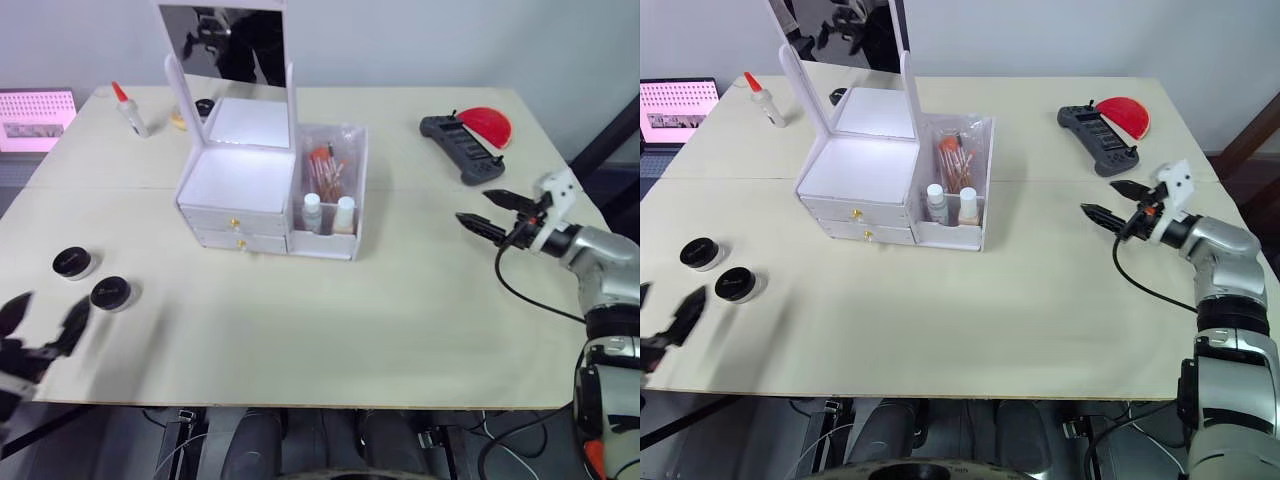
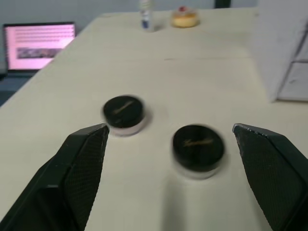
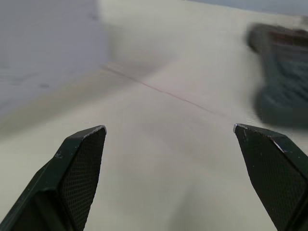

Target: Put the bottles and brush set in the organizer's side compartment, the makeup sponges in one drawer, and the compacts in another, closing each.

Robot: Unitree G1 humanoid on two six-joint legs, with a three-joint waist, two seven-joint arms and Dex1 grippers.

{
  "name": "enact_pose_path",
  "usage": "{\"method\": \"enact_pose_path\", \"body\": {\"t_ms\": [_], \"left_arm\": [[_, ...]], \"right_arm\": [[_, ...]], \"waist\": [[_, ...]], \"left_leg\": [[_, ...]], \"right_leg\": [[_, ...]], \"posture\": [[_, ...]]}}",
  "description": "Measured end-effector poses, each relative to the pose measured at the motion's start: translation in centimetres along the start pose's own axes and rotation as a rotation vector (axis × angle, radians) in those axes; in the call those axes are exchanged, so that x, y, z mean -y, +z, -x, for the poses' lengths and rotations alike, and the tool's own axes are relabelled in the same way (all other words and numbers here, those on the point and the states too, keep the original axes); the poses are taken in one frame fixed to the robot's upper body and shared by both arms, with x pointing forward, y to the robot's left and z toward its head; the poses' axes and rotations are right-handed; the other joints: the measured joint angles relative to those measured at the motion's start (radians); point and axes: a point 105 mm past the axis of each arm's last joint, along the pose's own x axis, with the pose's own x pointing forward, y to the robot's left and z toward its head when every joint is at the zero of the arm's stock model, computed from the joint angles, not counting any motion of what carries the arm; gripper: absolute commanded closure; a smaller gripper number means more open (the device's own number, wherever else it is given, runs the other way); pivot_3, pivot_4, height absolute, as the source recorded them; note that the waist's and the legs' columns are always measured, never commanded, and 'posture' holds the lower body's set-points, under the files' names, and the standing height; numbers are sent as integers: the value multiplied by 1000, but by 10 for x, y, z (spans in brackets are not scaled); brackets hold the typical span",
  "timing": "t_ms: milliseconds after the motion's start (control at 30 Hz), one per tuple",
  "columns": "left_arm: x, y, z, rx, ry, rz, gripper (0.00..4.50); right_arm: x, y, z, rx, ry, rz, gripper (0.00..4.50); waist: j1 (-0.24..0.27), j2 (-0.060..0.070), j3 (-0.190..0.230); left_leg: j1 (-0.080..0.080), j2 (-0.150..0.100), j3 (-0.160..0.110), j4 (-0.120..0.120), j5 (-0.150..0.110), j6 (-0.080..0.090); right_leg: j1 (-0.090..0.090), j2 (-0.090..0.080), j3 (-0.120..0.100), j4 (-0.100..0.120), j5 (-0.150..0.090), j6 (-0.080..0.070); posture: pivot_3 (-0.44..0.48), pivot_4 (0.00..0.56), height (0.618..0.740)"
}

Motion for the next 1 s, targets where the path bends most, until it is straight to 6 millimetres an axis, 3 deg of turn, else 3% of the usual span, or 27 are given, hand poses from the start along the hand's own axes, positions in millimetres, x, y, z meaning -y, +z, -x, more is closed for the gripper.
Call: {"method": "enact_pose_path", "body": {"t_ms": [133, 233, 367, 500, 600, 800, 1000], "left_arm": [[9, 1, -1, 17, -32, 5, 42], [31, 6, -6, 18, -118, 26, 42], [73, 15, -20, 27, -248, 48, 42], [126, -1, -41, -39, -342, 97, 42], [150, -3, -58, -24, -326, 136, 42], [192, -13, -78, -24, -294, 152, 42], [201, -14, -99, 20, -233, 115, 42]], "right_arm": [[-11, -12, -3, -8, 49, -21, 0], [-24, -11, -7, -20, 117, -35, 0], [-51, 16, -20, -8, 276, -10, 0], [-95, 38, -29, -49, 516, 87, 0], [-119, 55, -33, -57, 632, 116, 0], [-162, 95, -27, -25, 815, 177, 0], [-177, 107, -26, -20, 858, 154, 0]], "waist": [[-1, 0, 0], [-1, 0, 0], [0, 1, 0], [3, 1, 0], [7, 1, 0], [8, 2, 0], [10, 1, 0]], "left_leg": [[0, 1, 1, 0, 0, 0], [0, 1, 1, 0, 0, 0], [0, 2, 1, 0, 0, 0], [0, 2, 1, 0, 0, 0], [0, 2, 1, 1, 0, 0], [0, 2, 1, 1, 0, 0], [0, 2, 0, 1, 0, 0]], "right_leg": [[0, 0, 0, 0, 1, -1], [0, 0, 0, 0, 1, -1], [0, 1, 0, 1, 1, -1], [0, 1, 0, 1, 1, -1], [0, 1, 0, 1, 1, -1], [0, 2, 0, 1, 1, -1], [0, 2, 0, 1, 1, -1]], "posture": [[0, 150, 740], [0, 150, 740], [0, 150, 740], [0, 150, 740], [0, 150, 740], [0, 150, 740], [0, 150, 740]]}}
